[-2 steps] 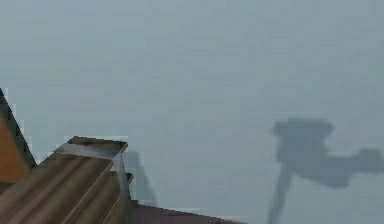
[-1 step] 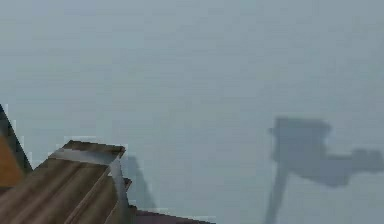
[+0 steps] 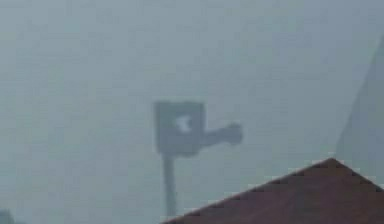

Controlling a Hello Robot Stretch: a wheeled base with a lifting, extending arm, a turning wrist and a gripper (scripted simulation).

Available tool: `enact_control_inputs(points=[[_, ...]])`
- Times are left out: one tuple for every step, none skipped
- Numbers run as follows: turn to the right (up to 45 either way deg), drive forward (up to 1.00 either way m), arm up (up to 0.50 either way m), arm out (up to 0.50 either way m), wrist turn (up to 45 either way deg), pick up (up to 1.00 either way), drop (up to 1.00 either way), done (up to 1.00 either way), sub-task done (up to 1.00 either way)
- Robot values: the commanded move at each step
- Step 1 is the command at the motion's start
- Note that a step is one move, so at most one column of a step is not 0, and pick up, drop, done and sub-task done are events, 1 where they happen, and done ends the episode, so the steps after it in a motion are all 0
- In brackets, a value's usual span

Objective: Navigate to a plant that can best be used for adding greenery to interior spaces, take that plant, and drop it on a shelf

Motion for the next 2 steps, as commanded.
enact_control_inputs(points=[[-39.0,0.0,0.0,0.0,0.0,0.0,0.0,0.0,0.0],[42.0,0.0,0.0,0.0,0.0,0.0,0.0,0.0,0.0]])
